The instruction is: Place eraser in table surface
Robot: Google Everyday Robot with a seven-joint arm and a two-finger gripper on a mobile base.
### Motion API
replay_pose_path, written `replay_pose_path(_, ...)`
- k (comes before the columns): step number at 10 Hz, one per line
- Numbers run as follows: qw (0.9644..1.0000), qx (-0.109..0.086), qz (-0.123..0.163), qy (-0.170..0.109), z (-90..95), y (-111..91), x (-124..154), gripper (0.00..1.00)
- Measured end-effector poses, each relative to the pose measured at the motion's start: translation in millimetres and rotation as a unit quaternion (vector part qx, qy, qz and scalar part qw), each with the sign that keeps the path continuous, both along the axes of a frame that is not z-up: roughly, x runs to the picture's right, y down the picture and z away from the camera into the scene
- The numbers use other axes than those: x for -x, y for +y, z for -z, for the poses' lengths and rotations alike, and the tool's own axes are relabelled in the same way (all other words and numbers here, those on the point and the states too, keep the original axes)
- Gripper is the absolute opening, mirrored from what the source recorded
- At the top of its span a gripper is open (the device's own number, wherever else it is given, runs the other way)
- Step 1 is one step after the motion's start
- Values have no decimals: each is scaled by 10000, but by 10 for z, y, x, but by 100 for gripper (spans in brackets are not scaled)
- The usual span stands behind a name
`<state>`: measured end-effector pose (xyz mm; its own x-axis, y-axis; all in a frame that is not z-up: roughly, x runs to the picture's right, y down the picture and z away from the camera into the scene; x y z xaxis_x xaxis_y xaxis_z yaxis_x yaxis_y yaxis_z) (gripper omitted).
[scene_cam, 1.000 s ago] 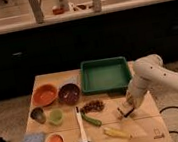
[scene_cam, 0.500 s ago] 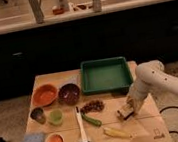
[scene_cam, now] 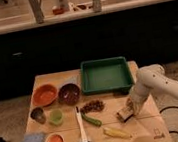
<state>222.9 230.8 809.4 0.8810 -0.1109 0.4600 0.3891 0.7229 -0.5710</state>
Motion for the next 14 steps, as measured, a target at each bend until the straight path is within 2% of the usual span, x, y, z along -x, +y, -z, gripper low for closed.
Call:
replay_pose_path(1,10000,-8,-11,-1,-10,17,-2,2)
replay_pose_path(2,10000,-21,-30,7,-16,21,0,9)
replay_pose_path(6,10000,-58,-70,23,-25,29,4,50)
replay_pose_path(9,10000,-72,-18,4,-34,1,60,76)
replay_pose_path(10,10000,-79,3,9,-33,-16,69,80)
replay_pose_path(14,9999,21,130,39,-27,-48,117,80)
